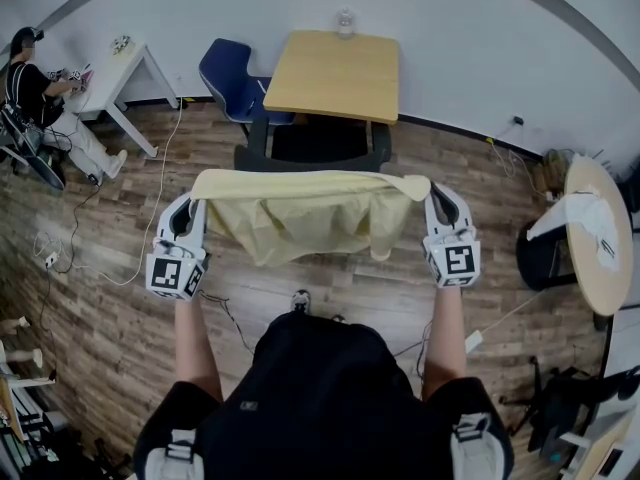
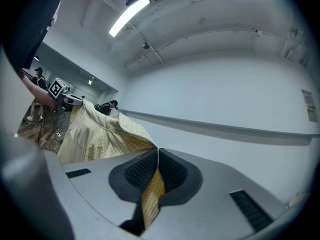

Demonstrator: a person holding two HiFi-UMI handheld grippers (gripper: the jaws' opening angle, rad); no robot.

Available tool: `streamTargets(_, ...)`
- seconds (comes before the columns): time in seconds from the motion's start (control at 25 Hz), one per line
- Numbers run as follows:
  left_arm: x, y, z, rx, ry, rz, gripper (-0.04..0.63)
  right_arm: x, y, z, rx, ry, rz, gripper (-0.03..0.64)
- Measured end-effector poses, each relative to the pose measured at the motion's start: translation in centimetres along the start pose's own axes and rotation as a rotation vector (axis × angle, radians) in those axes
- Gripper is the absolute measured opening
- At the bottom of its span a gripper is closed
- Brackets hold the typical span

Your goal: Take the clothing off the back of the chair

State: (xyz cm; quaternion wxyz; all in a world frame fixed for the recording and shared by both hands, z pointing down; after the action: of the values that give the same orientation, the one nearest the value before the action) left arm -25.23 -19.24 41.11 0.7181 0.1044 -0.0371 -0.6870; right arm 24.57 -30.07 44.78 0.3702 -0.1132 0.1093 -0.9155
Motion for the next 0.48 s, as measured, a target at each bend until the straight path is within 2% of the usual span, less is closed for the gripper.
streamTargets(0.48, -2.1, 2.0, 0.1, 0.003, -0.012, -0.009, 0.021, -2.4, -0.5, 1.3, 0.002, -0.02, -0.018, 0.006)
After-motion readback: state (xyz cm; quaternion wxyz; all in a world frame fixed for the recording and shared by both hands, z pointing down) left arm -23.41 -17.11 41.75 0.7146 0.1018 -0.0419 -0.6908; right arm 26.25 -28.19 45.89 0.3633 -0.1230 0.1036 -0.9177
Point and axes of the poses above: the fingertips, and each gripper's own axes: x forward along the fingers, y to its right, z out of its underside, the point moved 8 cm from there along -x, backward along the fingers, and after that the axes turned 14 degrees about -z, right-handed, at the moved point
